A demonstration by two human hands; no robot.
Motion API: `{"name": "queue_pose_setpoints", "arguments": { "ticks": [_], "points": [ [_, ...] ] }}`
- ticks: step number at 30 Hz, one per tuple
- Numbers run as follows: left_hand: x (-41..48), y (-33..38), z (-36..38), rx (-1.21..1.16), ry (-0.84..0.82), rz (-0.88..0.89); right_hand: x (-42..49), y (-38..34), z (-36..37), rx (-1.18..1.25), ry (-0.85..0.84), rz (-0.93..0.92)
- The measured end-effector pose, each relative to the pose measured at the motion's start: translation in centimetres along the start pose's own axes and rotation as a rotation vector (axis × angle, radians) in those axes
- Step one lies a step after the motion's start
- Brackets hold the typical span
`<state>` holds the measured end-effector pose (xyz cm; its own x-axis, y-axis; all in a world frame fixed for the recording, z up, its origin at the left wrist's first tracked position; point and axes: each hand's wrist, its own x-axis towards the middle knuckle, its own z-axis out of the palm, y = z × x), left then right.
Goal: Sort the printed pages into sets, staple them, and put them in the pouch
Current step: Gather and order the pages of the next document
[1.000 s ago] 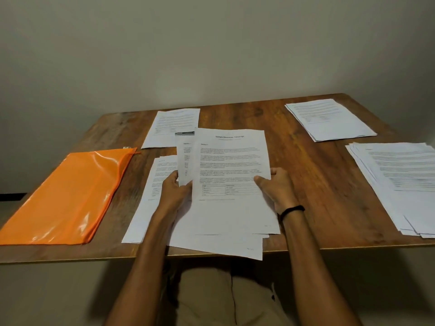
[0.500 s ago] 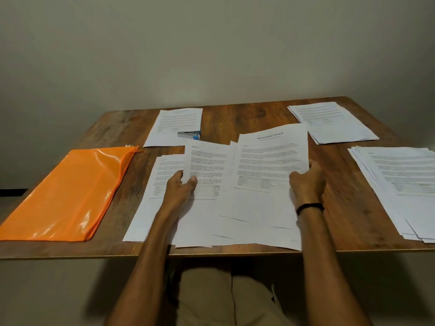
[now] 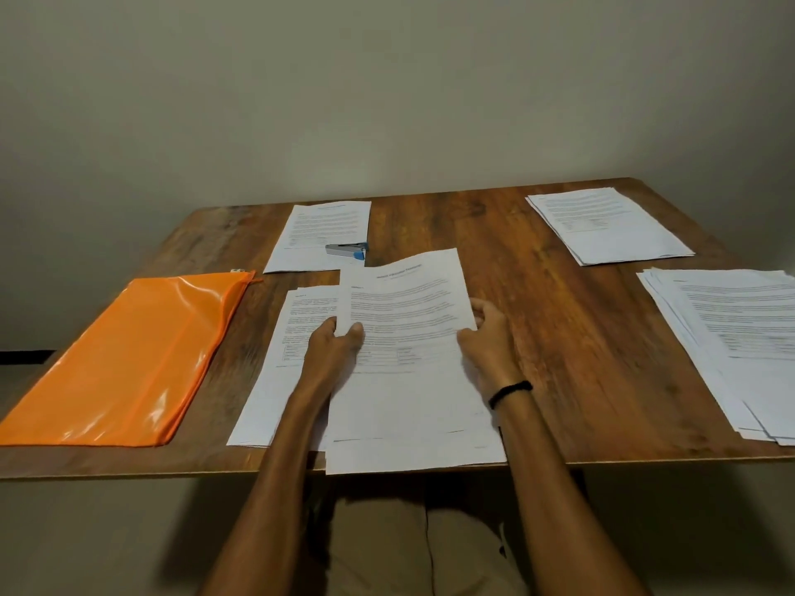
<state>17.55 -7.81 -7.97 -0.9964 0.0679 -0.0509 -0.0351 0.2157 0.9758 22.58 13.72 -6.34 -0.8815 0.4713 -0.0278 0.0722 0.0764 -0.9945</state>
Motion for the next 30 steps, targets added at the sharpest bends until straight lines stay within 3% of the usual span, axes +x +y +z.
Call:
{"name": "queue_pose_setpoints", "arguments": {
  "ticks": [7, 11, 15, 18, 23, 28, 30],
  "points": [
    [-0.9, 0.3, -0.1, -0.085, 0.054, 0.051, -1.0, 0.0, -0.3, -0.224, -0.057, -0.067],
    [-2.3, 2.7, -0.6, -0.182, 0.026, 0.247, -1.0, -2.2, -1.1, 0.013, -0.144, -0.011],
    [-2.9, 8.5, 0.1, -0.081, 0.106, 0.515, -0.2, -5.0, -2.4, 0.123, 0.009, -0.282],
    [-2.8, 10.7, 1.3, -0.096, 0.14, 0.616, -0.2, -7.0, -3.3, 0.101, 0.12, -0.43],
    [-3.2, 6.6, 4.0, -0.004, 0.074, 0.414, -0.4, -4.2, -4.5, -0.093, 0.06, -0.337],
    [-4.3, 3.9, 5.9, 0.063, -0.119, 0.207, 0.5, -2.6, -7.5, -0.19, 0.238, -0.228],
    [-4.0, 3.3, 6.2, 0.205, -0.121, 0.174, 1.3, -2.1, -9.4, -0.321, 0.275, -0.132]
  ]
}}
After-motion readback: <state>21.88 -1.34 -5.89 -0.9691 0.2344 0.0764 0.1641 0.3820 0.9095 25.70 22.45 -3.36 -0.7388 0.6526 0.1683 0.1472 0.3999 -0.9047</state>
